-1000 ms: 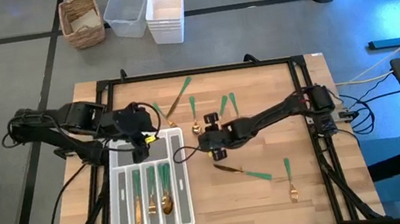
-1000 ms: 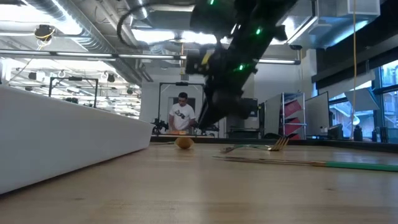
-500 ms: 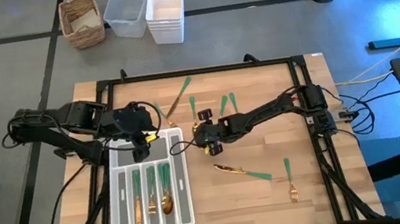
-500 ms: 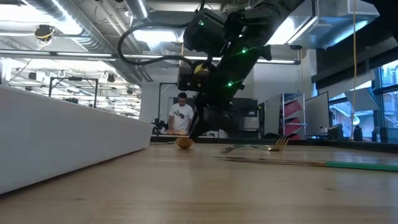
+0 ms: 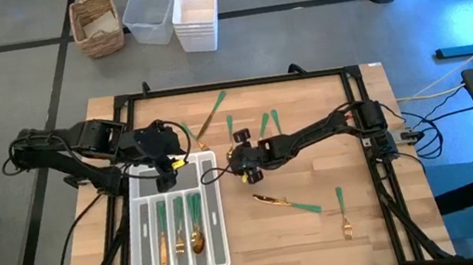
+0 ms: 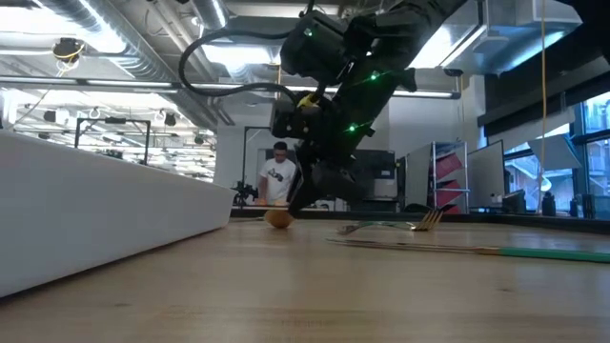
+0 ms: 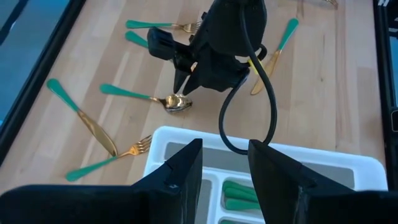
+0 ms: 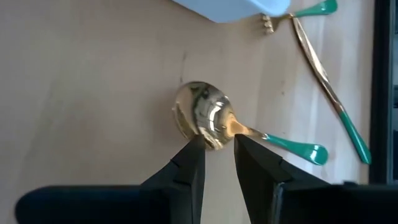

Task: Sort silverware
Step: Put the green spoon on the silverware tray

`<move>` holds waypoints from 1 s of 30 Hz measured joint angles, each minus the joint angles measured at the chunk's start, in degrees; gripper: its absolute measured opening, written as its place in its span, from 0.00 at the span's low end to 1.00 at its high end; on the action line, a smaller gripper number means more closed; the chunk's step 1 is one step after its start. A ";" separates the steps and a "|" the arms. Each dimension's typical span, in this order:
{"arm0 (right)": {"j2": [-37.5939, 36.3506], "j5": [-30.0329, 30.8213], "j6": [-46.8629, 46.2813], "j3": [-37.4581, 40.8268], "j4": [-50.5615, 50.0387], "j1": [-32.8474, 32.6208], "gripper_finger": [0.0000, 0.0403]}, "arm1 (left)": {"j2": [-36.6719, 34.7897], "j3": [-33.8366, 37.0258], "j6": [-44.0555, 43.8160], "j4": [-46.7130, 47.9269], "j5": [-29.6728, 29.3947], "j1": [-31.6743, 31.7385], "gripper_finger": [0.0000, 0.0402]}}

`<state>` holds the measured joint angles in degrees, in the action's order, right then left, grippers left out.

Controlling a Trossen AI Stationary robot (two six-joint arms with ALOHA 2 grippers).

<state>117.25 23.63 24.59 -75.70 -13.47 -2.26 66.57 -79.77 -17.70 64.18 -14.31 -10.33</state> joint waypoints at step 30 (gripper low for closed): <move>3.07 -2.01 -0.06 -0.66 1.27 -0.99 0.22 | 0.02 0.00 0.18 2.65 0.01 0.00 0.30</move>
<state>120.32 21.62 24.53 -76.36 -12.20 -3.25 66.58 -79.77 -17.52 66.83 -14.31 -10.33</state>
